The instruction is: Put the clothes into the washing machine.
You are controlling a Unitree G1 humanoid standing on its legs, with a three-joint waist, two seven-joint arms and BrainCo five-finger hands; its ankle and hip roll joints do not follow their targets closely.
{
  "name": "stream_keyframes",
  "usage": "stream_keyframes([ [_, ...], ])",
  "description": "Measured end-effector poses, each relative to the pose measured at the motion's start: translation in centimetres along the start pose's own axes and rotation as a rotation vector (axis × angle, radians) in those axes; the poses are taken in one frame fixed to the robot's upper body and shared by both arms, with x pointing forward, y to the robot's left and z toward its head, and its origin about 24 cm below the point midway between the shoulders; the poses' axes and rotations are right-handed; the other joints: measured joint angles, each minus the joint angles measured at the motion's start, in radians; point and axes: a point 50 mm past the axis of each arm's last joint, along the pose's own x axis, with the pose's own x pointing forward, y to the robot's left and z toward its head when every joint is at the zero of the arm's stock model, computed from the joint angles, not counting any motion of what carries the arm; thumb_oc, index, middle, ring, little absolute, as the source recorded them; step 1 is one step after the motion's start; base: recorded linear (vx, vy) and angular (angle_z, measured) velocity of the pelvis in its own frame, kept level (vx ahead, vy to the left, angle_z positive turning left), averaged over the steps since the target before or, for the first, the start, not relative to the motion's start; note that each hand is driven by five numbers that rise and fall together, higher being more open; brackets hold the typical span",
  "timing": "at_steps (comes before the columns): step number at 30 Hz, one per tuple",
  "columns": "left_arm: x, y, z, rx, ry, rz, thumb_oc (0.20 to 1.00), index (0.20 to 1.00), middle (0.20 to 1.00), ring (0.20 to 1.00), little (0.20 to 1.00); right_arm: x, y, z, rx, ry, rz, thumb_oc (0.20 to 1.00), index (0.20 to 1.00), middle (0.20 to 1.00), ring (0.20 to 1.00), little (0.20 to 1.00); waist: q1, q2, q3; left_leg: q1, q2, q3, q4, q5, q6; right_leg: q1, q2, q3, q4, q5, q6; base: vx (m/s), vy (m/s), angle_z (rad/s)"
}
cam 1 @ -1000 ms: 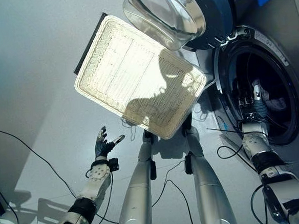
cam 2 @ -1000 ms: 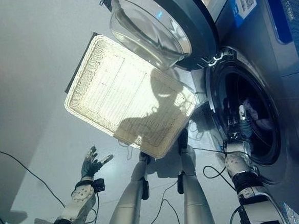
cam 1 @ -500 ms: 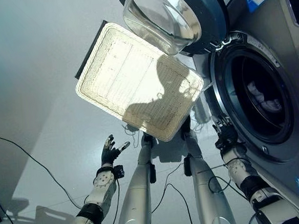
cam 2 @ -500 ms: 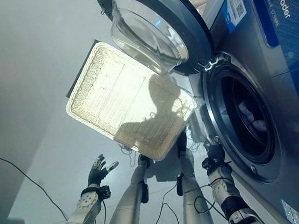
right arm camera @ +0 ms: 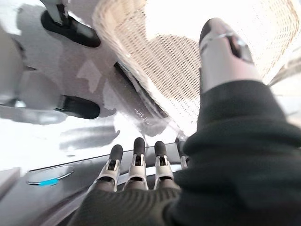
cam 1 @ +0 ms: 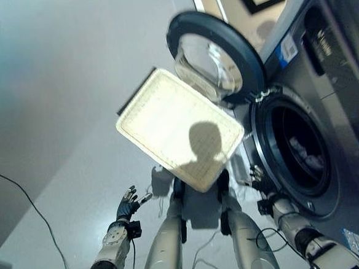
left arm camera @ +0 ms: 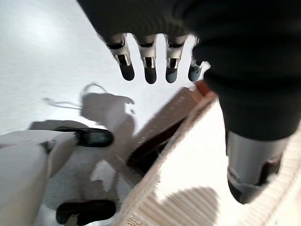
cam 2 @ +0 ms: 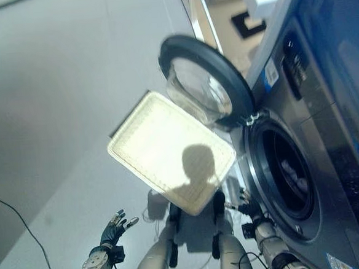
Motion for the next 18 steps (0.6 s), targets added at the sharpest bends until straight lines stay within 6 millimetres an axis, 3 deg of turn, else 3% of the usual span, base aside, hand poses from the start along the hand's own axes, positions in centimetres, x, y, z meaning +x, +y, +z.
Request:
stream_keyframes([
  [4, -1.4, 0.2, -3.2, -0.03, 0.105, -0.006, 1.0, 1.0, 1.0, 1.0, 1.0, -1.6, -0.4, -4.0, -0.017, 0.161, -0.005, 1.0, 1.0, 1.0, 1.0, 1.0, -0.004, 0.005, -0.094, 0.084, 0.028, -0.002, -0.041, 0.001, -0.001, 0.09, 0.027, -0.008, -0.035, -0.016, -0.021, 0.12, -0.099, 0.14],
  [7, -3.2, -0.4, -6.5, 0.021, 0.215, -0.041, 1.0, 1.0, 1.0, 1.0, 1.0, -3.2, -0.9, -6.9, -0.039, 0.276, 0.014, 1.0, 1.0, 1.0, 1.0, 1.0, -0.004, 0.005, -0.2, 0.137, 0.047, -0.006, -0.036, -0.025, -0.031, 0.172, 0.05, -0.01, -0.081, -0.026, -0.035, 0.16, -0.057, 0.05],
  [11, -4.3, -1.2, -8.5, 0.073, 0.315, -0.122, 1.0, 1.0, 1.0, 1.0, 1.0, -4.3, -0.7, -8.7, -0.058, 0.386, 0.093, 1.0, 1.0, 1.0, 1.0, 1.0, -0.003, 0.007, -0.256, 0.183, 0.052, -0.008, -0.011, -0.058, -0.038, 0.236, 0.063, -0.015, -0.094, -0.041, -0.055, 0.12, -0.039, 0.03],
  [14, -5.2, -1.6, -10.0, 0.164, 0.397, -0.176, 1.0, 1.0, 1.0, 1.0, 1.0, -4.9, -0.6, -9.7, -0.058, 0.444, 0.113, 1.0, 1.0, 1.0, 1.0, 1.0, -0.004, 0.012, -0.288, 0.215, 0.056, -0.007, -0.004, -0.072, -0.041, 0.269, 0.067, -0.015, -0.095, -0.053, -0.057, 0.12, 0.009, -0.03],
  [18, -6.1, -2.2, -11.4, 0.156, 0.467, -0.196, 1.0, 1.0, 1.0, 1.0, 1.0, -6.3, -0.5, -11.4, -0.037, 0.522, 0.141, 1.0, 1.0, 1.0, 1.0, 1.0, -0.004, 0.012, -0.348, 0.252, 0.057, 0.0, -0.013, -0.085, -0.038, 0.299, 0.069, -0.006, -0.096, -0.064, -0.054, 0.08, 0.037, -0.05],
])
